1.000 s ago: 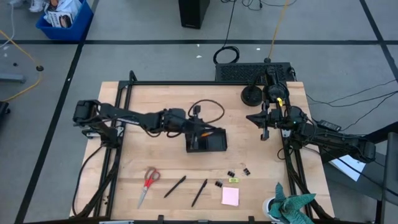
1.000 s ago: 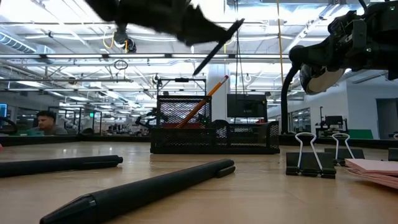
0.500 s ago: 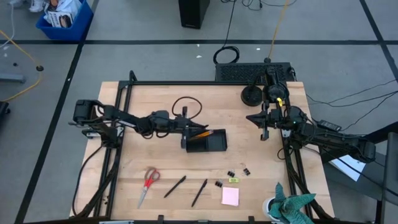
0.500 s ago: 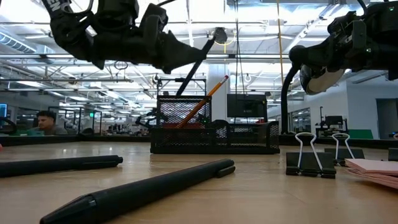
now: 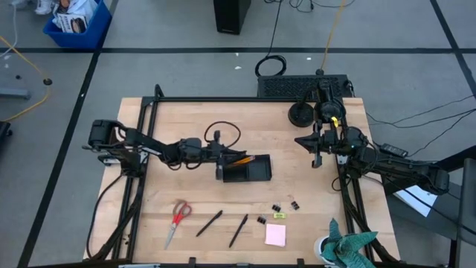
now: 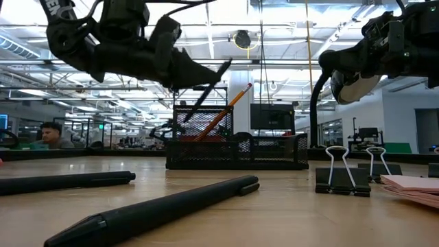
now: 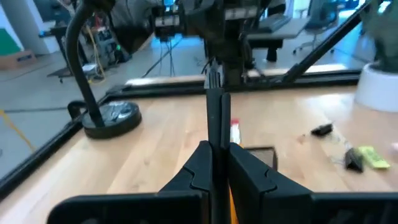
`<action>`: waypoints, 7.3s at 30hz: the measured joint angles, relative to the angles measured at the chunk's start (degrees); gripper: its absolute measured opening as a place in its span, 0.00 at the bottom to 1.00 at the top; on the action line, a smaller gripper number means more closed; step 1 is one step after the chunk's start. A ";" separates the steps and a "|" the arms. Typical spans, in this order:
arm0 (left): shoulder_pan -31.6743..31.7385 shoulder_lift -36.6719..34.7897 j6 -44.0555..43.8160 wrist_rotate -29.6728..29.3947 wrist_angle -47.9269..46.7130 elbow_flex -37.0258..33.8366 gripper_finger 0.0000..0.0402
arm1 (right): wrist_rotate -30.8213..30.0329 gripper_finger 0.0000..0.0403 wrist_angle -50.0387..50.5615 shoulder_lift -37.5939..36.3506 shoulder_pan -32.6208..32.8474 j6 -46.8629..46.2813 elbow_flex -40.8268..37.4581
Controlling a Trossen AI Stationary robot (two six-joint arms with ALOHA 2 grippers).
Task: Pick and place office supplies into organizer
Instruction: Put the left pen into the top left section of the desk organizer
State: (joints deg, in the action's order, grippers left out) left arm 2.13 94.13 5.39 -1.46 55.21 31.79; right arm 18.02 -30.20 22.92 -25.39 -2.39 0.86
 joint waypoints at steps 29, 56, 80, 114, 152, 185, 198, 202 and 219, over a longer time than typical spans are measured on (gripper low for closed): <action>-0.28 7.15 -4.98 -0.61 2.35 0.44 0.09 | 0.06 0.00 -0.44 0.00 -0.02 0.09 0.00; -8.59 -8.40 -4.31 -15.77 -28.81 8.33 0.30 | 0.11 0.00 -0.42 0.00 0.00 0.09 0.00; -34.28 19.31 -61.39 -3.95 -93.90 48.42 0.36 | 0.22 0.00 0.07 0.14 0.00 0.04 0.00; -34.61 19.16 -66.66 -8.19 -91.63 35.88 0.63 | 0.11 0.00 0.48 0.13 -0.02 0.04 -0.02; -34.90 13.48 -39.58 -38.60 -78.70 35.01 0.09 | 0.09 0.00 0.48 0.15 0.00 -0.44 -0.02; -0.07 5.14 0.62 2.98 8.73 4.66 0.06 | -0.09 0.00 1.31 0.28 -0.01 1.62 0.00; 0.26 7.06 1.66 2.50 5.52 3.26 0.07 | -0.11 0.00 1.31 0.31 0.00 1.73 -0.01; 0.26 7.06 0.69 1.54 4.86 2.08 0.07 | -0.11 0.00 1.31 0.31 0.00 1.68 0.00; 0.26 6.95 -3.00 -1.66 2.53 0.64 0.08 | -0.09 0.00 1.29 0.31 0.00 1.62 0.00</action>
State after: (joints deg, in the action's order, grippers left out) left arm 2.39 101.08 2.38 -3.11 57.74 32.42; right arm 17.93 -28.91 23.22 -25.39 -0.78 0.86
